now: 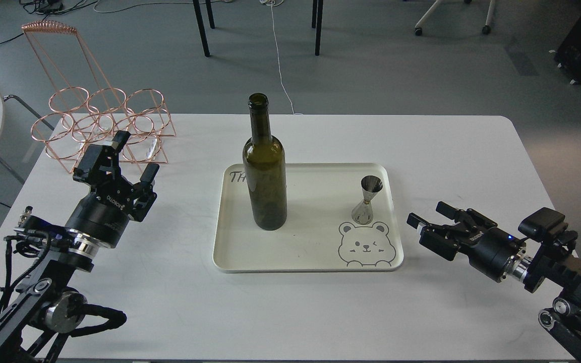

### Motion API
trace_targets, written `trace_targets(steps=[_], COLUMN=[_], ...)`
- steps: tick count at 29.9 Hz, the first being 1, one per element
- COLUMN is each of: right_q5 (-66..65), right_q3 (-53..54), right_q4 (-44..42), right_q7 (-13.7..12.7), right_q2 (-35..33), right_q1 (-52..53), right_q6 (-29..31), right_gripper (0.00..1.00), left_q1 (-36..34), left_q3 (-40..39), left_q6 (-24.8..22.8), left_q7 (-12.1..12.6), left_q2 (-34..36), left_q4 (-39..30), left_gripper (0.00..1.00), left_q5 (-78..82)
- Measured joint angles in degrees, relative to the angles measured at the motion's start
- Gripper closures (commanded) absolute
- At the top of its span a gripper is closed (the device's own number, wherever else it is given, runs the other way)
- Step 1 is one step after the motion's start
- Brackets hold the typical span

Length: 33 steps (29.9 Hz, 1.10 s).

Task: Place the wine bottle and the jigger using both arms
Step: 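Move the right gripper toward the metal jigger on the tray, then close the right gripper around the metal jigger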

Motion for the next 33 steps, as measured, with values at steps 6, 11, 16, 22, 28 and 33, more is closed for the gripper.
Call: trace_targets(steps=[6, 11, 16, 22, 28, 33], right_q5=[-4.09, -4.18, -4.18, -4.18, -4.18, -4.18], right_q3=[-0.35, -0.57, -2.43, -4.93, -6.3, -9.93], right_q4=[-6.03, -9.82, -13.83, -15.75, -17.86, -19.34], right_q7=[-0.01, -0.02, -0.01, -0.01, -0.01, -0.01], right_q2=[7.3, 11.42, 14.69, 15.54, 15.7, 15.67], right_q1=[2.68, 6.16, 9.82, 10.65, 13.11, 15.78], right_q6=[-7.83, -9.52, -9.65, -9.64, -9.57, -9.41], right_gripper=[0.03, 0.04, 0.04, 0.06, 0.1, 0.18], left_q1=[0.14, 0.17, 0.18, 0.17, 0.18, 0.18], left_q3=[0.0, 0.0, 0.0, -0.02, -0.05, -0.03], left_q6=[0.0, 0.0, 0.05, 0.09, 0.14, 0.17], left_q7=[-0.01, -0.01, -0.01, -0.01, -0.01, -0.01], left_q2=[0.01, -0.06, -0.07, -0.07, -0.3, -0.32], left_q4=[-0.04, -0.04, -0.04, -0.04, -0.04, -0.04], left_gripper=[0.02, 0.02, 0.02, 0.02, 0.02, 0.02], left_q5=[0.0, 0.06, 0.08, 0.08, 0.08, 0.08])
